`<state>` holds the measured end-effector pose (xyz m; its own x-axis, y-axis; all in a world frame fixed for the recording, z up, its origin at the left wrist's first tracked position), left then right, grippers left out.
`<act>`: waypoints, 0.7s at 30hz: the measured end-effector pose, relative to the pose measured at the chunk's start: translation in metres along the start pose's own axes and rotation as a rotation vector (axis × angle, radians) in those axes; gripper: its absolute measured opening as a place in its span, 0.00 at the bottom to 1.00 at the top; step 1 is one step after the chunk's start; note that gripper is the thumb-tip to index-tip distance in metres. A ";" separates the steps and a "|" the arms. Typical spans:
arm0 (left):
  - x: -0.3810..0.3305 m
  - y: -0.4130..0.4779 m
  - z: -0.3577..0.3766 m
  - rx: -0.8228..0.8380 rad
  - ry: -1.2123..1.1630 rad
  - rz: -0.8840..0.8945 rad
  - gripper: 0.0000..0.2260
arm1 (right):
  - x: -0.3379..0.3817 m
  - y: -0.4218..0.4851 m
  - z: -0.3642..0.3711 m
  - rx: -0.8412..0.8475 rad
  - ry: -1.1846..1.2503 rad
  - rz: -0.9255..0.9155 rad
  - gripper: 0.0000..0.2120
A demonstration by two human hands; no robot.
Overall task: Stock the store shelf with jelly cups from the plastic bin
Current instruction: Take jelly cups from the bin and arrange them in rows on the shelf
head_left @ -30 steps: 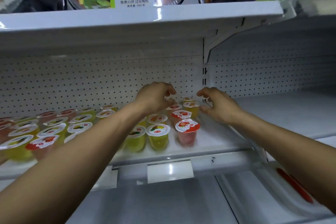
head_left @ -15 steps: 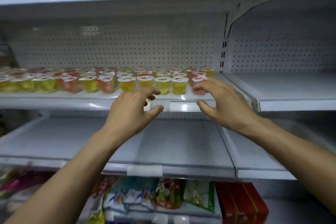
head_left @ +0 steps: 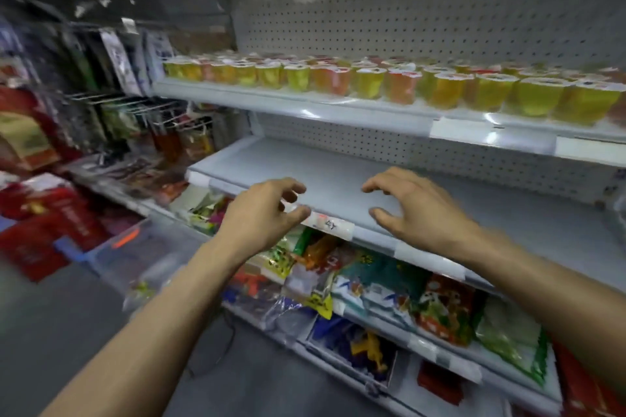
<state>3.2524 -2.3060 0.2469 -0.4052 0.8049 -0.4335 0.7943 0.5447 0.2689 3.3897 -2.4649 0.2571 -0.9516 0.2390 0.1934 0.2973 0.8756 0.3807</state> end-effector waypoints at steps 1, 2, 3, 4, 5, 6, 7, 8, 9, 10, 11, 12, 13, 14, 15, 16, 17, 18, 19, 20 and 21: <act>0.027 0.001 -0.004 0.018 0.015 -0.035 0.17 | 0.012 0.017 0.018 0.022 0.030 -0.014 0.15; 0.053 0.002 -0.007 0.036 0.034 -0.062 0.16 | 0.025 0.034 0.036 0.036 0.054 -0.031 0.15; 0.081 0.004 -0.012 0.054 0.056 -0.089 0.16 | 0.039 0.051 0.055 0.046 0.074 -0.046 0.15; 0.110 0.005 -0.017 0.071 0.072 -0.121 0.16 | 0.053 0.069 0.074 0.055 0.089 -0.054 0.15; 0.139 0.006 -0.023 0.088 0.078 -0.156 0.16 | 0.066 0.087 0.094 0.071 0.109 -0.054 0.15; 0.169 0.007 -0.030 0.101 0.078 -0.192 0.16 | 0.080 0.104 0.115 0.092 0.129 -0.058 0.15; 0.199 0.006 -0.036 0.112 0.069 -0.227 0.16 | 0.094 0.121 0.137 0.120 0.147 -0.068 0.15; 0.229 0.006 -0.041 0.119 0.053 -0.259 0.15 | 0.107 0.138 0.161 0.151 0.160 -0.080 0.16; 0.259 0.005 -0.045 0.125 0.030 -0.294 0.15 | 0.120 0.155 0.184 0.182 0.174 -0.090 0.16; 0.291 0.005 -0.048 0.129 0.003 -0.335 0.14 | 0.132 0.171 0.207 0.209 0.190 -0.094 0.17; 0.321 0.004 -0.051 0.134 -0.029 -0.382 0.13 | 0.143 0.186 0.230 0.234 0.208 -0.093 0.17; 0.350 0.003 -0.052 0.141 -0.066 -0.433 0.13 | 0.153 0.200 0.251 0.264 0.225 -0.088 0.16; 0.378 0.001 -0.052 0.151 -0.102 -0.481 0.13 | 0.162 0.213 0.273 0.300 0.241 -0.085 0.15; 0.403 0.000 -0.050 0.164 -0.128 -0.519 0.14 | 0.171 0.224 0.293 0.337 0.257 -0.085 0.14; 0.427 -0.001 -0.047 0.186 -0.144 -0.553 0.13 | 0.180 0.235 0.312 0.370 0.274 -0.089 0.13; 0.449 -0.002 -0.043 0.208 -0.154 -0.583 0.12 | 0.188 0.245 0.330 0.396 0.282 -0.095 0.13; 0.470 -0.002 -0.037 0.225 -0.162 -0.613 0.11 | 0.195 0.255 0.347 0.419 0.283 -0.103 0.13; 0.489 -0.002 -0.031 0.233 -0.173 -0.638 0.11 | 0.199 0.266 0.365 0.447 0.283 -0.106 0.13; 0.508 -0.001 -0.024 0.238 -0.187 -0.667 0.11 | 0.203 0.277 0.383 0.475 0.292 -0.106 0.13; 0.525 -0.001 -0.014 0.240 -0.208 -0.695 0.10 | 0.206 0.286 0.401 0.506 0.300 -0.104 0.13; 0.542 -0.001 -0.004 0.243 -0.235 -0.727 0.10 | 0.209 0.296 0.421 0.546 0.307 -0.100 0.13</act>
<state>3.0306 -1.8690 0.0146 -0.7748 0.1826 -0.6053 0.4555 0.8252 -0.3341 3.2461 -1.9791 0.0296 -0.8827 0.0841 0.4624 0.0477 0.9948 -0.0899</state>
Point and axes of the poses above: each hand's wrist, its own y-axis towards the middle knuckle, its own z-axis out of the palm, x = y × z, the point moved 7 cm from there along y, towards the middle knuckle, and after that the axes turned 3 degrees about -z, right-handed, at the moved point
